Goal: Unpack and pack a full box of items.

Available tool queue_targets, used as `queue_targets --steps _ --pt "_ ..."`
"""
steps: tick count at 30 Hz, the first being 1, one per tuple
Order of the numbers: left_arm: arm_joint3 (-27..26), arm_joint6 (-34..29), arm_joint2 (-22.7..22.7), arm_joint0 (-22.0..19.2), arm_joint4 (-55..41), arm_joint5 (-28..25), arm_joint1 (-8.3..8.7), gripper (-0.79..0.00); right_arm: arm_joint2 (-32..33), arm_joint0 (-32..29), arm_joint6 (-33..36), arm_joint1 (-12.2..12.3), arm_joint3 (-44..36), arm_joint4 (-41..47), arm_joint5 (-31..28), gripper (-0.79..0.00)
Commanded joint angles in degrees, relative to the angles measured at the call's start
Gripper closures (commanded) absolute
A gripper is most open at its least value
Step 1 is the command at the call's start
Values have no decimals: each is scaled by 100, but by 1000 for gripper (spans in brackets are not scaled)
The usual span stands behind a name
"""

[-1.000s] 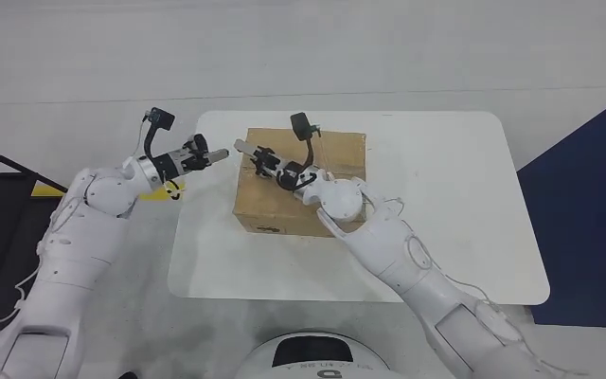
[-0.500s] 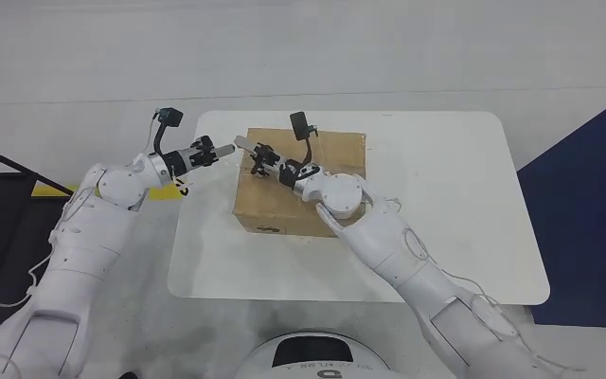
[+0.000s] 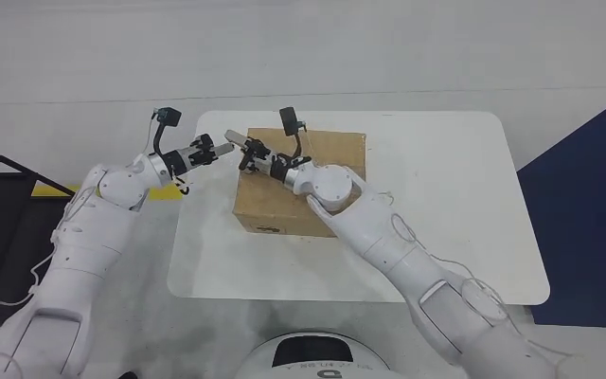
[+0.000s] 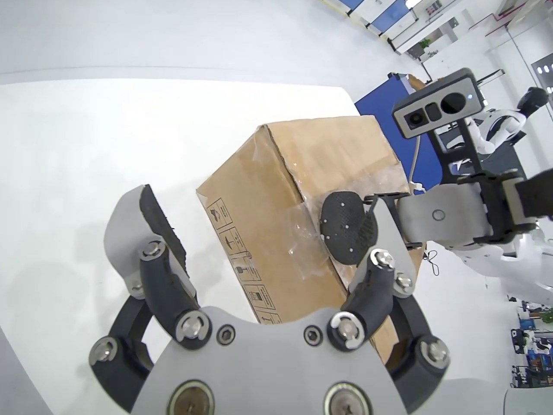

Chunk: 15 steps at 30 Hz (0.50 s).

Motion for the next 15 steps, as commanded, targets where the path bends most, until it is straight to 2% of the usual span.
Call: queue_targets --steps 1,8,15 --pt "6 -21 -6 3 -9 -1 -1 -785 89 -28 -36 12 -66 -4 -102 -785" --pt "63 -70 -4 -9 7 50 -12 -785 901 -604 -229 302 -800 -351 -97 -785" --pt "177 -71 -36 -25 41 -13 -13 -785 1948 -1872 -120 693 -2424 -937 393 -785"
